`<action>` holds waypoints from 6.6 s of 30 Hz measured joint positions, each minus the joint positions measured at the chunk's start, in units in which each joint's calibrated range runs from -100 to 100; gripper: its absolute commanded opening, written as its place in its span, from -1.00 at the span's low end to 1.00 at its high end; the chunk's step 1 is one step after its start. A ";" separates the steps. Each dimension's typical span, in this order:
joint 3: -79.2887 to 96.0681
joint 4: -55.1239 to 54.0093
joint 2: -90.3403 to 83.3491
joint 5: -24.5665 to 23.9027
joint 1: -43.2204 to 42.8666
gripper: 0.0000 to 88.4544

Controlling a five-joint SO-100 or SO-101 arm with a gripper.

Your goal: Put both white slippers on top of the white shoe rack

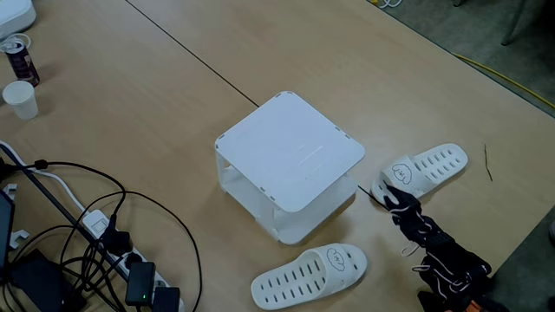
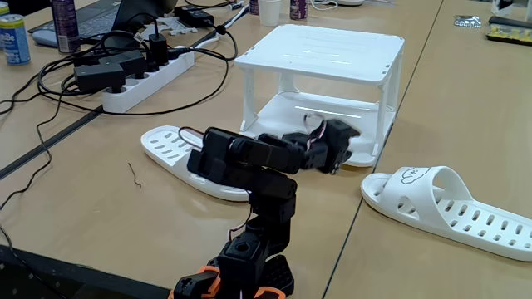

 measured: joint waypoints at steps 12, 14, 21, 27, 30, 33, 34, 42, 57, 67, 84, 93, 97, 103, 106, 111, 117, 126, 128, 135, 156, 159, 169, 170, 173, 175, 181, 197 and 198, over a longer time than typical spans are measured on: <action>-0.18 -15.88 14.52 0.00 -18.13 -0.64; -0.18 -17.85 16.91 0.00 -19.85 -0.56; -0.27 -22.06 24.25 0.00 -21.95 -0.52; -0.27 -22.23 27.79 0.00 -24.27 -0.51; -0.27 -22.23 27.88 0.00 -26.97 -0.51; -0.27 -22.23 27.96 0.00 -29.21 -0.51; -0.27 -22.23 27.96 0.00 -29.74 -0.51; -0.27 -22.23 27.96 0.00 -36.48 -0.50; -3.86 -22.23 28.04 0.00 -45.62 -0.51; -5.93 -22.23 28.04 0.00 -46.29 -0.52; -2.88 -22.23 31.18 0.00 -46.29 -0.52; -3.23 -22.23 32.99 0.00 -46.29 -0.52; -4.67 -22.23 32.99 0.00 -46.29 -0.52; -6.02 -22.23 32.99 0.00 -46.29 -0.52; -6.02 -22.23 33.07 0.00 -46.29 -0.67; -6.02 -22.23 33.07 0.00 -46.29 -0.97; -6.56 -22.32 33.07 0.00 -46.22 -0.98; -13.12 -22.23 33.15 0.00 -49.06 -0.98; -15.27 -22.23 33.15 0.00 -51.39 -0.98; -19.95 -22.23 30.68 0.00 -57.00 -0.98; -51.12 -17.00 29.03 0.00 -49.51 -0.98; -54.27 -13.56 29.03 0.00 -44.34 -0.98; -57.23 -6.09 29.03 0.00 -27.19 -0.98; -57.23 -5.49 29.03 0.00 -25.99 -0.98; -57.23 -3.86 29.03 0.00 -23.90 -0.98; -57.77 -3.61 29.28 0.00 -23.45 -0.98; -70.53 -3.35 38.27 0.00 -23.37 -0.98; -80.95 8.24 48.16 0.00 -27.79 -0.98; -81.49 8.24 48.74 0.00 -27.64 -0.98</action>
